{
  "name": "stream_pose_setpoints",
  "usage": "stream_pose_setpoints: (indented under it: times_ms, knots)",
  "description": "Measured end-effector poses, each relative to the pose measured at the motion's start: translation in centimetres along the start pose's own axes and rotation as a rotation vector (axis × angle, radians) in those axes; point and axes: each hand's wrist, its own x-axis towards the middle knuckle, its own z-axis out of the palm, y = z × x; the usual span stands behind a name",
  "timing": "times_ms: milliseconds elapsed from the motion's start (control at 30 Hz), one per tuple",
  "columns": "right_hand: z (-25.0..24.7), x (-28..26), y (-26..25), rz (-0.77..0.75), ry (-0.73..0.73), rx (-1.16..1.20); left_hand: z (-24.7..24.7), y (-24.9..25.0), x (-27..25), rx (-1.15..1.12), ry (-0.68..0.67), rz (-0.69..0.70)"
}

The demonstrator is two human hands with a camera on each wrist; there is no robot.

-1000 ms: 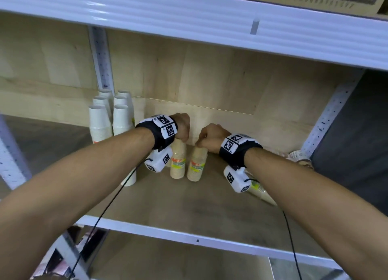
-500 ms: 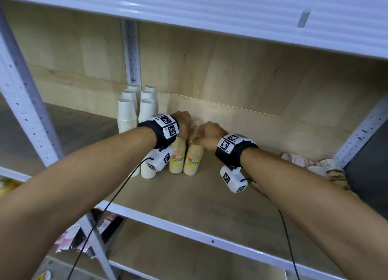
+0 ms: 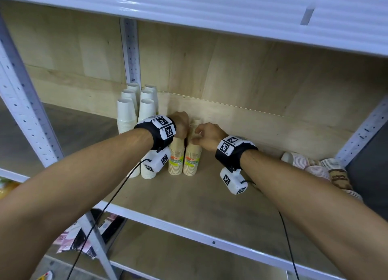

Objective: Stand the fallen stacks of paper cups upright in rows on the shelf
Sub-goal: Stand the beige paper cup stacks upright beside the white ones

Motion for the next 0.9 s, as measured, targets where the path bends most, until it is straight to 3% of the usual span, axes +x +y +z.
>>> stream_pose_setpoints:
  times_ms: [300,533,900]
  knots:
    - [-1.6,-0.2,2.8,0.015,0.025,-0.062,-3.4,0.9,1.0,-0.129,0.047,0.095]
    - [-6.0,-2.1,8.2,0.133,0.075,-0.112,-4.5,5.2,1.9,-0.258,0.112,0.228]
    - [-8.8,-8.5,16.6,0.348,0.005,-0.146,0.8,13.6,7.2,-0.318,0.064,0.417]
